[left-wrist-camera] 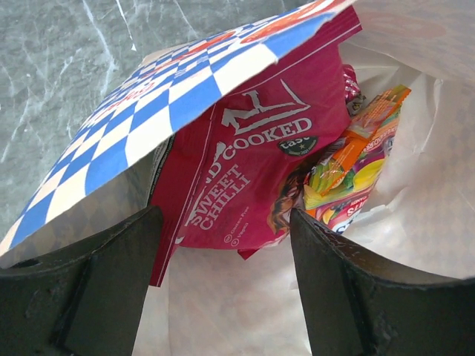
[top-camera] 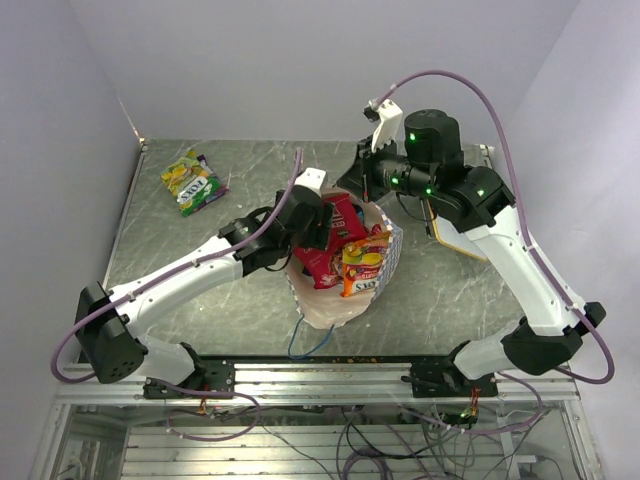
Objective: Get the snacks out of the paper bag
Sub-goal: Take out the snack from the paper bag.
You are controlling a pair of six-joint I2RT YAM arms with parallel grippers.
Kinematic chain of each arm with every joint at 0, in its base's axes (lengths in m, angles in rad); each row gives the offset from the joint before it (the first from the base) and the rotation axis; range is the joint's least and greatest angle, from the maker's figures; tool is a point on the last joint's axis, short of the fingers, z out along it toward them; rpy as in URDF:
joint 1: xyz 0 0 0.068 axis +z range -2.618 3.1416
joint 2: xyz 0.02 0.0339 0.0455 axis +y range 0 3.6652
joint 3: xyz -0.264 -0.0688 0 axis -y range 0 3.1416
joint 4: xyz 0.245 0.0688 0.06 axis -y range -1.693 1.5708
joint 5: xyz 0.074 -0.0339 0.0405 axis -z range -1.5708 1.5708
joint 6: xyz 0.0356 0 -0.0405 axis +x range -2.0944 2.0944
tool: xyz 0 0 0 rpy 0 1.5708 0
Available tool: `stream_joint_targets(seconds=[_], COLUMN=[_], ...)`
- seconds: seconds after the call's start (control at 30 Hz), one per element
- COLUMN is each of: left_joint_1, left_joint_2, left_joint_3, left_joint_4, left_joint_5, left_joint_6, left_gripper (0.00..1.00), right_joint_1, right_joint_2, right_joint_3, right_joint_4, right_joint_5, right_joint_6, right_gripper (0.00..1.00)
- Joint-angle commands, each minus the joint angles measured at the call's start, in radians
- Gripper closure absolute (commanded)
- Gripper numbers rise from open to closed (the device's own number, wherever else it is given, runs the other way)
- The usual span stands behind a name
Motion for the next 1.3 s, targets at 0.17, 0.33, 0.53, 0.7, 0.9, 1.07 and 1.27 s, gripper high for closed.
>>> stream_joint_targets(seconds=[0.17, 0.33, 0.53, 0.7, 0.9, 1.07, 1.27], left_joint_1=[0.033, 0.036, 0.035, 0.036, 0.037, 0.038, 0.038], left_joint_2=[-0.019, 0.024, 0.052, 0.081, 0.095, 0.075, 0.015], left_joint_3=[0.028, 0.02, 0.008, 0.003, -0.001, 0.017, 0.051], left_joint_4=[-0.083, -0.082, -0.045, -0.053, -0.032, -0.015, -0.042], left_joint_5=[-0.107, -0.094, -0.088, -0.098, -0.093, -0.085, -0.015], left_joint_6=[0.026, 0.013, -0.005, -0.015, -0.029, -0.021, -0.025], left_gripper=[0.19, 0.29, 0.33, 0.35, 0.5, 0.73, 0.93], right_joint_1=[-0.05, -0.059, -0.057, -0.058, -0.06, -0.061, -0.065], right_joint_2=[-0.065, -0.054, -0.049, -0.051, -0.059, -0.071, -0.081], right_joint_3=[-0.036, -0.035, -0.041, -0.045, -0.06, -0.08, -0.1], right_joint_4=[0.127, 0.134, 0.14, 0.143, 0.151, 0.163, 0.207], right_joint_5=[-0.097, -0.121, -0.147, -0.148, -0.146, -0.131, -0.105], right_joint_6=[0.038, 0.039, 0.042, 0.042, 0.049, 0.051, 0.06], right_gripper=[1.0, 1.0, 1.0, 1.0, 1.0, 1.0, 1.0])
